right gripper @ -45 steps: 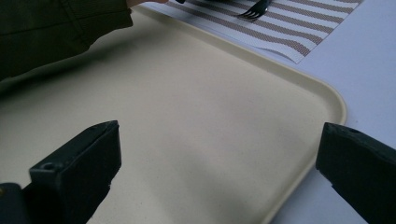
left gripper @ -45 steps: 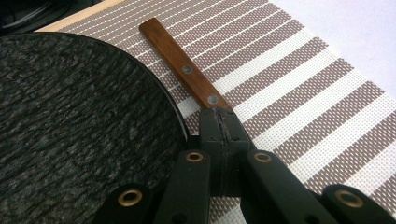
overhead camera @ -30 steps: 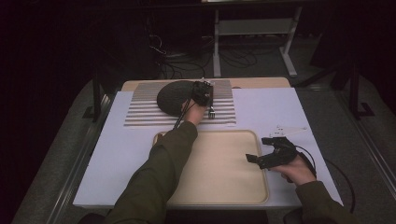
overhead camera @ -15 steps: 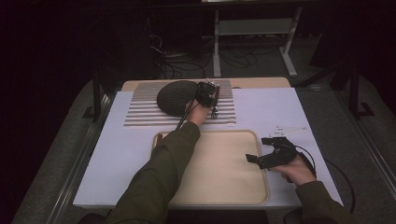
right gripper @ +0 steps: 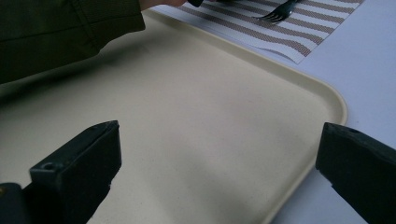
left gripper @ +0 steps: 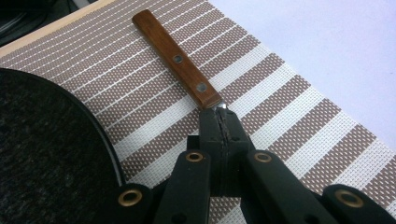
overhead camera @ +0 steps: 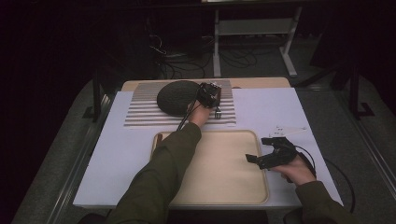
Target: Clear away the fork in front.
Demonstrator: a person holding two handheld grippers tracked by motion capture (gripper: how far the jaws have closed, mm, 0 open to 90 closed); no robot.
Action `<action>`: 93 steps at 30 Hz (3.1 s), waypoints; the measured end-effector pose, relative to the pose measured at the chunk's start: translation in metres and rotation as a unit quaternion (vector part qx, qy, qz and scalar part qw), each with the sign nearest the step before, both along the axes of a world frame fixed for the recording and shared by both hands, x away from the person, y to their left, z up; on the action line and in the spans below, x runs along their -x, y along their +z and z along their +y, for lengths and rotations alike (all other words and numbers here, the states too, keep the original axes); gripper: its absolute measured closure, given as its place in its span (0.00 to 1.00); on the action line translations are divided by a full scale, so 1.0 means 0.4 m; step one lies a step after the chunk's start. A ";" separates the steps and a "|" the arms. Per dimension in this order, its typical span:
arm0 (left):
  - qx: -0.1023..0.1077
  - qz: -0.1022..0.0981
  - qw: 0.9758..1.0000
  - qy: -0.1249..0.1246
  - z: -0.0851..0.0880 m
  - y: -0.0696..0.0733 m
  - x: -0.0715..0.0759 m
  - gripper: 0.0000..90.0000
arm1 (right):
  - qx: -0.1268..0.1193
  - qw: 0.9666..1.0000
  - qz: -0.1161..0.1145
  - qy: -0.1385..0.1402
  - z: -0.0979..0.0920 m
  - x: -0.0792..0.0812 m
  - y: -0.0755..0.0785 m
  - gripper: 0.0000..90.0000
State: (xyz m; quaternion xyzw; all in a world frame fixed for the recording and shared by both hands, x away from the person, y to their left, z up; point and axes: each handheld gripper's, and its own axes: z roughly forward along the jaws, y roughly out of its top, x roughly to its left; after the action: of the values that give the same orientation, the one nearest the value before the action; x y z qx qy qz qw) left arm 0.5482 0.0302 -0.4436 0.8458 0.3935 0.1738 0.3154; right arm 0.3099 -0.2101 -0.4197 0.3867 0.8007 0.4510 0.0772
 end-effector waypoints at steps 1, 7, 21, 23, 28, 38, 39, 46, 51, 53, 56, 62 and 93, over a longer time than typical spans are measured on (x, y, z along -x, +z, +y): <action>0.003 0.000 1.000 0.001 0.002 0.003 0.000 1.00 | 0.000 1.000 0.000 0.000 0.000 0.000 0.000 0.00; 0.016 -0.003 1.000 0.006 0.009 0.028 -0.006 0.93 | 0.000 1.000 0.000 0.000 0.000 -0.001 0.000 0.00; 0.033 0.001 0.999 0.016 -0.021 0.053 -0.044 0.68 | -0.003 1.000 0.001 0.000 0.000 -0.001 0.001 0.00; 0.036 0.002 0.999 0.020 -0.025 0.049 -0.051 0.66 | -0.004 1.000 0.001 0.000 0.000 -0.001 0.001 0.00; 0.033 0.008 0.999 0.032 -0.036 0.028 -0.060 0.62 | -0.006 1.000 0.001 0.001 -0.001 -0.001 0.001 0.00; 0.023 0.013 0.998 0.049 -0.045 -0.006 -0.060 0.62 | -0.008 1.000 0.001 0.001 -0.001 -0.002 0.001 0.00; 0.022 0.012 0.998 0.050 -0.045 -0.008 -0.058 0.62 | -0.008 1.000 0.001 0.001 0.000 -0.002 0.001 0.00; 0.020 0.012 0.998 0.054 -0.044 -0.020 -0.055 0.65 | -0.007 1.000 0.002 0.002 0.001 -0.002 0.000 0.00; 0.021 0.007 0.998 0.054 -0.043 -0.022 -0.051 0.68 | -0.007 1.000 0.002 0.002 0.001 -0.002 0.000 0.00; 0.022 0.008 0.998 0.051 -0.041 -0.023 -0.050 0.71 | -0.007 1.000 0.001 0.002 0.001 -0.002 0.000 0.00; 0.021 0.009 0.998 0.052 -0.040 -0.022 -0.050 0.73 | -0.007 1.000 0.001 0.002 0.001 -0.002 0.001 0.00; 0.022 0.011 0.998 0.051 -0.035 -0.020 -0.052 0.80 | -0.007 1.000 0.001 0.002 0.001 -0.002 0.001 0.00; -0.001 0.011 1.000 0.028 -0.036 -0.014 -0.054 0.87 | -0.007 1.000 0.001 0.002 0.001 -0.001 0.001 0.03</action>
State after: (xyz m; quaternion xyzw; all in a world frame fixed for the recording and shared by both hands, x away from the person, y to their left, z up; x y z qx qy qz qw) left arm 0.5697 0.0157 -0.4494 0.8368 0.4201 0.1738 0.3051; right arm 0.3104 -0.2097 -0.4193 0.3860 0.7984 0.4565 0.0722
